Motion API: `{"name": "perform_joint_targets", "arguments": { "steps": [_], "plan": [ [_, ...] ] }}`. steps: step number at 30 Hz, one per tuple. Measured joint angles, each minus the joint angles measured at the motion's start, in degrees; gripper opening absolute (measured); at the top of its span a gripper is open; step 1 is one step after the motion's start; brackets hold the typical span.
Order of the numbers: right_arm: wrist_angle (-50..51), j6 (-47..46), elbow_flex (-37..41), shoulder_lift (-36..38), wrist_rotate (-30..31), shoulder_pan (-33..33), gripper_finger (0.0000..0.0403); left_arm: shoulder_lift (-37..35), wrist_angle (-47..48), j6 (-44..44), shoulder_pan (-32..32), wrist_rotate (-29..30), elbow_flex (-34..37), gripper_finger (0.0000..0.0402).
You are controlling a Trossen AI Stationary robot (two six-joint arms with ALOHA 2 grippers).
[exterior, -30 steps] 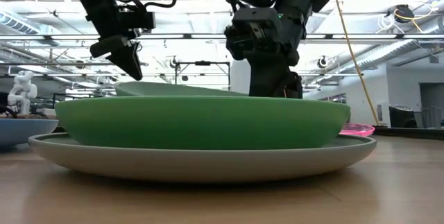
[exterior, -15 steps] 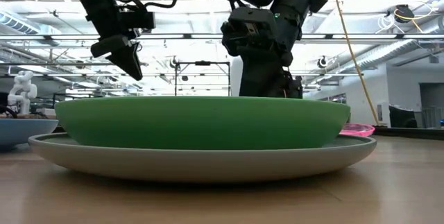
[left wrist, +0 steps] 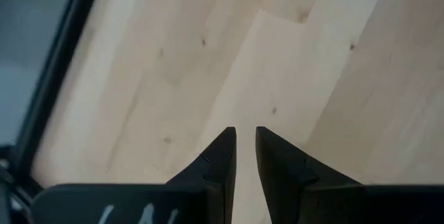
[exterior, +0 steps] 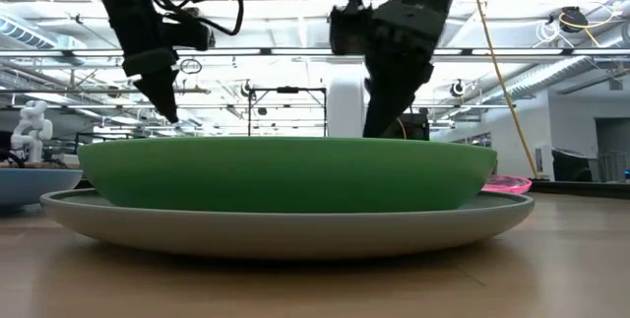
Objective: Stack plastic plates
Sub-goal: Stack the blue plate on top of the light blue plate
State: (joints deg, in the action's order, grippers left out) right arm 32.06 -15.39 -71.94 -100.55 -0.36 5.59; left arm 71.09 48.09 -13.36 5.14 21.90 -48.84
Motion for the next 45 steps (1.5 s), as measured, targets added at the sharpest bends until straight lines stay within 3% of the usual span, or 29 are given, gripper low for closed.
{"name": "perform_joint_targets", "arguments": {
  "steps": [9,16,22,27,34,39,45],
  "plan": [
    [4.41,9.65,0.59,5.07,6.61,2.86,0.0109,0.0,3.32,-3.91,-5.68,-7.02,0.0,0.0065],
    [-0.95,11.39,8.49,13.49,11.8,4.73,0.0109,0.0,8.45,-7.86,-11.9,-15.79,0.0,0.0065],
    [-10.9,16.1,17.86,22.67,12.7,4.55,0.0109,0.0,12.36,-10.68,-17.2,-16.09,0.0,0.0065],
    [-14.99,20.9,21.08,30.37,12.76,2.47,0.0109,0.02,12.65,-10.39,-20.06,-16.14,0.0,0.0068],
    [-17.19,21.26,25.35,37.97,10.85,2.31,0.0109,0.04,12.61,-12.61,-21.25,-18.72,0.0,0.0134],
    [-17.2,21.15,27.7,41.77,10.88,2.31,0.0109,0.04,12.39,-10.59,-22.47,-14.05,0.0,0.0198],
    [-17.17,20.92,29.59,44.86,11.05,2.25,0.0109,0.04,11.46,-9.0,-22.44,-13.7,0.97,0.0218]
  ]
}}
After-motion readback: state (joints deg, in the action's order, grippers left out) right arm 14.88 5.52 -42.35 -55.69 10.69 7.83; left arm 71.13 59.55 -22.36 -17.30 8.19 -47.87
